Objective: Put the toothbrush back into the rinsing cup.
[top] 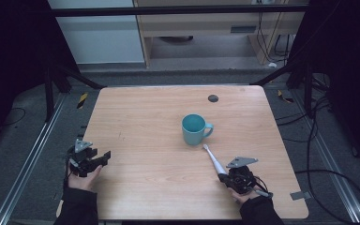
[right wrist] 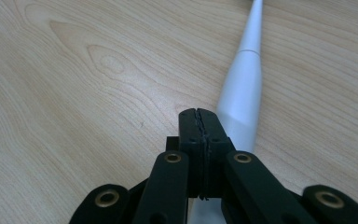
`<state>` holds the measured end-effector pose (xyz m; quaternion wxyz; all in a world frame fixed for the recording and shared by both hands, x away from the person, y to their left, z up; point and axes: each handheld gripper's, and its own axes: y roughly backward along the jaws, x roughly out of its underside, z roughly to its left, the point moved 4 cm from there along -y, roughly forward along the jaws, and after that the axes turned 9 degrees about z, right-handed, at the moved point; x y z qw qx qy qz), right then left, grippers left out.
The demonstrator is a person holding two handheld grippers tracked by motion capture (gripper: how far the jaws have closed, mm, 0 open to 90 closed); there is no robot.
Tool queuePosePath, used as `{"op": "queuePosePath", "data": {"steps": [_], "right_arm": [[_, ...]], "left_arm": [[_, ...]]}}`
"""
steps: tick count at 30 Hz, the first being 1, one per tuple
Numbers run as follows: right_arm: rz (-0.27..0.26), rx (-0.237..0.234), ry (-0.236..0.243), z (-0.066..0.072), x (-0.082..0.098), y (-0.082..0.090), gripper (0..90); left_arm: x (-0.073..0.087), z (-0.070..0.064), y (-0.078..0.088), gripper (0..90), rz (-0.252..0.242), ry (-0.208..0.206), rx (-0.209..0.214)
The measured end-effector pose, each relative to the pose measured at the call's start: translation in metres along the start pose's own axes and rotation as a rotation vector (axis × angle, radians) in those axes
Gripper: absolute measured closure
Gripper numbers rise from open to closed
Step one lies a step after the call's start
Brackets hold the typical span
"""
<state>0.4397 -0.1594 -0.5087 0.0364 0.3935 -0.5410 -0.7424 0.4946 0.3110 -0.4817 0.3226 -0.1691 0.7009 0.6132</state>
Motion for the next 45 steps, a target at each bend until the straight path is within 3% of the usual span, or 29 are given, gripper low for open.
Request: {"op": "queuePosePath", "data": {"steps": [14,20,23,26,27,32,38,45], "right_arm": [[-0.012,-0.004,0.001,-0.001,0.000,0.004,88.5],[-0.062,-0.001,-0.017,-0.005,-0.005,0.016,82.2],[-0.082,0.024,-0.030,-0.008,-0.009,0.021,71.6],[-0.085,0.043,-0.033,-0.010,-0.011,0.024,66.6],[-0.074,0.053,-0.046,-0.012,-0.013,0.024,60.5],[-0.022,0.076,-0.052,-0.016,-0.015,0.025,48.7],[0.014,0.104,-0.050,-0.015,-0.017,0.024,43.1],[0.124,0.097,-0.070,-0.019,-0.019,0.019,37.0]], "left_arm": [[0.000,0.000,0.000,40.1,0.001,-0.001,0.001],[-0.001,0.001,-0.001,40.1,-0.001,0.000,0.004],[-0.001,0.001,-0.002,39.9,0.000,0.001,0.010],[-0.001,0.002,-0.002,39.9,0.001,0.000,0.011],[-0.001,0.002,-0.003,39.8,0.005,-0.001,0.011],[-0.001,0.001,-0.002,39.5,0.001,-0.005,0.011],[-0.001,0.000,-0.003,39.3,0.007,-0.010,0.011],[-0.001,0.001,-0.004,38.9,0.012,-0.012,0.014]]}}
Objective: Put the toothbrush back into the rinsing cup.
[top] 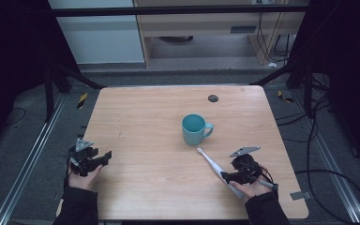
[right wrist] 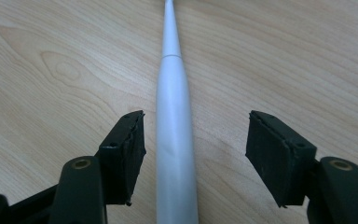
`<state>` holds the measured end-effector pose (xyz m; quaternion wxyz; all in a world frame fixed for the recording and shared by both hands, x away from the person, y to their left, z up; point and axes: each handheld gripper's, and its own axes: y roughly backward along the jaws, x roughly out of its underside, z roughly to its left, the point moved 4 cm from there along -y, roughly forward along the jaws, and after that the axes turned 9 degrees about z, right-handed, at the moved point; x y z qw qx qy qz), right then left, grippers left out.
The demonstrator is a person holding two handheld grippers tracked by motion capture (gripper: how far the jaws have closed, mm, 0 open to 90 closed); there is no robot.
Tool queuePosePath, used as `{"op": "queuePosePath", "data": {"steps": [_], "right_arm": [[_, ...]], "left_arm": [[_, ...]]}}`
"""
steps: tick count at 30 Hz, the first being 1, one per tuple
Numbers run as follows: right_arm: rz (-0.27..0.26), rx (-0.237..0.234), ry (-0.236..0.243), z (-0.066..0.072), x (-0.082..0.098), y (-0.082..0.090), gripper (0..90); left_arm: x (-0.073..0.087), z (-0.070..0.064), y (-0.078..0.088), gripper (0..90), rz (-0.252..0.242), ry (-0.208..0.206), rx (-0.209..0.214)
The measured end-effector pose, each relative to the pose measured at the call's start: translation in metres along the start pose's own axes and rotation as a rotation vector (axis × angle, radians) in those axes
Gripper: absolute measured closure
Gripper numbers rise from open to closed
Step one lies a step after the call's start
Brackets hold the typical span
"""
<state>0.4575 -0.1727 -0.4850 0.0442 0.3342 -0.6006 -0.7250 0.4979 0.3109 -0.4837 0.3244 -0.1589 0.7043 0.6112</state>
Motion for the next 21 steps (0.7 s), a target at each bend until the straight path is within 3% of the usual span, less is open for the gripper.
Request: {"op": "queuePosePath", "data": {"steps": [5,13,14,21], "right_arm": [[0.054,0.015,0.020,0.002,-0.006,-0.002,38.5],[0.099,-0.015,0.056,0.004,-0.013,-0.003,43.1],[0.125,-0.027,0.064,0.004,-0.013,-0.005,44.2],[0.174,-0.026,0.082,0.006,-0.012,-0.010,47.1]], "left_arm": [[0.000,-0.001,0.000,38.7,0.001,-0.006,0.004],[-0.001,-0.001,-0.002,38.5,0.008,-0.011,0.008],[0.000,-0.002,-0.002,38.4,0.010,-0.010,0.010],[-0.001,-0.002,-0.002,38.3,0.013,-0.013,0.014]]}}
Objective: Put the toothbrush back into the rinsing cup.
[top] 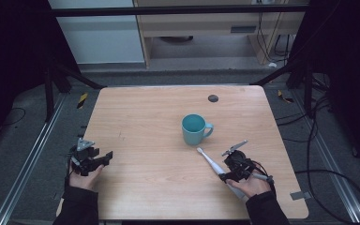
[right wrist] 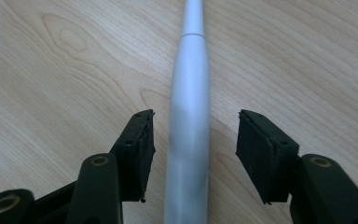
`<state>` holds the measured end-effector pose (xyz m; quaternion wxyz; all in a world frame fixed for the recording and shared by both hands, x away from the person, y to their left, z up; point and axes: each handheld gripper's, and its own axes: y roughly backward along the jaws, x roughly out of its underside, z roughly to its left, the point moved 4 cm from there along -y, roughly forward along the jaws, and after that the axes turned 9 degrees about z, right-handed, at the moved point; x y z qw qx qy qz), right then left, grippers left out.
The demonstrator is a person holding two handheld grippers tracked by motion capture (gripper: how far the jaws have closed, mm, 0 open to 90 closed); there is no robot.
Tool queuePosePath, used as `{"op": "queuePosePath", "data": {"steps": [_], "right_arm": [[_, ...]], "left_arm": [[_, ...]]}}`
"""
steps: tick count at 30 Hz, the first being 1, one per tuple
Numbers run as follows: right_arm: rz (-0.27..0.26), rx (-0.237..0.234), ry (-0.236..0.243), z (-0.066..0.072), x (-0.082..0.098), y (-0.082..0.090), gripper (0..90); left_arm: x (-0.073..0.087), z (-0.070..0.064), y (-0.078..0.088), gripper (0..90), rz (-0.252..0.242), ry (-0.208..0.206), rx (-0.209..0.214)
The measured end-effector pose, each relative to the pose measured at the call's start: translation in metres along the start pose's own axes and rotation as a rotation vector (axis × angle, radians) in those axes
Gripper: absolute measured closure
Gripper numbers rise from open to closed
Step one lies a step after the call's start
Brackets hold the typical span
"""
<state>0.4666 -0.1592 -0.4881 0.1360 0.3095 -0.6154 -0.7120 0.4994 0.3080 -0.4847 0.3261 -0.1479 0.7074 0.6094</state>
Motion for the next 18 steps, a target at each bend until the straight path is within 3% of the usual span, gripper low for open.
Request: {"op": "queuePosePath", "data": {"steps": [3,12,18], "right_arm": [[0.039,0.001,0.006,0.000,-0.001,-0.003,48.2],[0.083,-0.009,0.010,0.002,-0.004,-0.010,51.7],[0.115,0.011,0.021,0.004,-0.006,-0.017,56.4]], "left_arm": [[0.000,0.000,-0.001,38.2,0.005,-0.004,-0.002],[0.000,0.000,-0.002,38.2,0.008,-0.002,0.001],[0.000,0.000,-0.002,38.2,0.010,-0.007,0.001]]}}
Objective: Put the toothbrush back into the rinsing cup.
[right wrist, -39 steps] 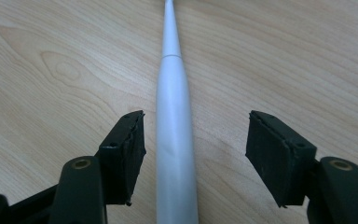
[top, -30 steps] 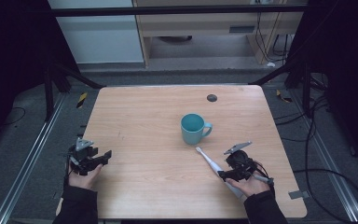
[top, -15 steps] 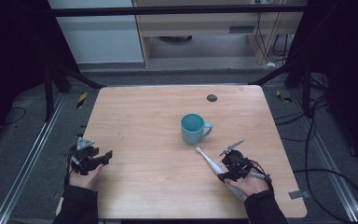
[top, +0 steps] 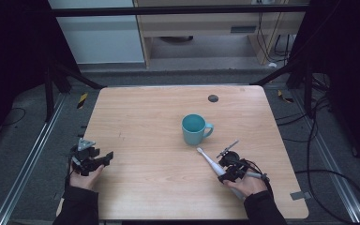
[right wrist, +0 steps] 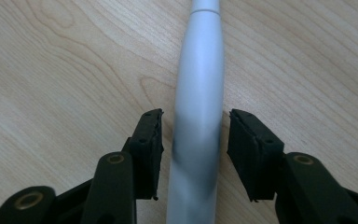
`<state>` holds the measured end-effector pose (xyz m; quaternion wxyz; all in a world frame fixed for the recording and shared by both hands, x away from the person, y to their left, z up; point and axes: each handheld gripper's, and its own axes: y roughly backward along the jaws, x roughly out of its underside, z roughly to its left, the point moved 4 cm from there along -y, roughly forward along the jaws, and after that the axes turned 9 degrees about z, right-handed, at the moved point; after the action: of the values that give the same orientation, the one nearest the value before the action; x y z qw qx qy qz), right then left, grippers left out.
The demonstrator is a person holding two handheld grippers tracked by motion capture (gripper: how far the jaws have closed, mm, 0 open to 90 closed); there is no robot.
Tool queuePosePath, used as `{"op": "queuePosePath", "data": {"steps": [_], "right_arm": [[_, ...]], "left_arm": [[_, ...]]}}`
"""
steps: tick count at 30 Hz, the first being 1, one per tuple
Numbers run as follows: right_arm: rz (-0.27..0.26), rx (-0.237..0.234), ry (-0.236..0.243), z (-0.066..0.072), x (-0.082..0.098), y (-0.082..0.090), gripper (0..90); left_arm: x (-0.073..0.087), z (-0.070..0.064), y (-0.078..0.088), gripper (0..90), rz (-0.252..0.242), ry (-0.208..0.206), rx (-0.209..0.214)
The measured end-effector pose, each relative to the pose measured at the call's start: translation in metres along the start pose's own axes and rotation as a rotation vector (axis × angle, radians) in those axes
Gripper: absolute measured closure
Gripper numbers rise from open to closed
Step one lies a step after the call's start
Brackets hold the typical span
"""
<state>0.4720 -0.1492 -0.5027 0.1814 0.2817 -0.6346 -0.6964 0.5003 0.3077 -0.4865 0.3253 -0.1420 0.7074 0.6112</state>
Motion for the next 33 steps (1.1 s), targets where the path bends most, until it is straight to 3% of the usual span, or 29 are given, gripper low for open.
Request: {"op": "queuePosePath", "data": {"steps": [7,17,30,33], "right_arm": [[0.007,-0.003,-0.013,0.000,-0.002,-0.005,64.5],[0.002,0.001,-0.021,0.001,-0.001,-0.004,66.3],[-0.120,-0.041,0.023,0.009,0.003,0.019,66.4],[-0.157,-0.049,0.014,0.008,0.003,0.024,66.4]], "left_arm": [[0.000,0.000,-0.001,38.4,0.002,-0.005,-0.001],[0.000,-0.001,-0.001,38.7,0.002,-0.007,-0.001],[0.000,-0.001,0.001,38.8,-0.002,-0.003,-0.001],[0.000,-0.001,0.001,38.8,-0.003,-0.002,0.000]]}}
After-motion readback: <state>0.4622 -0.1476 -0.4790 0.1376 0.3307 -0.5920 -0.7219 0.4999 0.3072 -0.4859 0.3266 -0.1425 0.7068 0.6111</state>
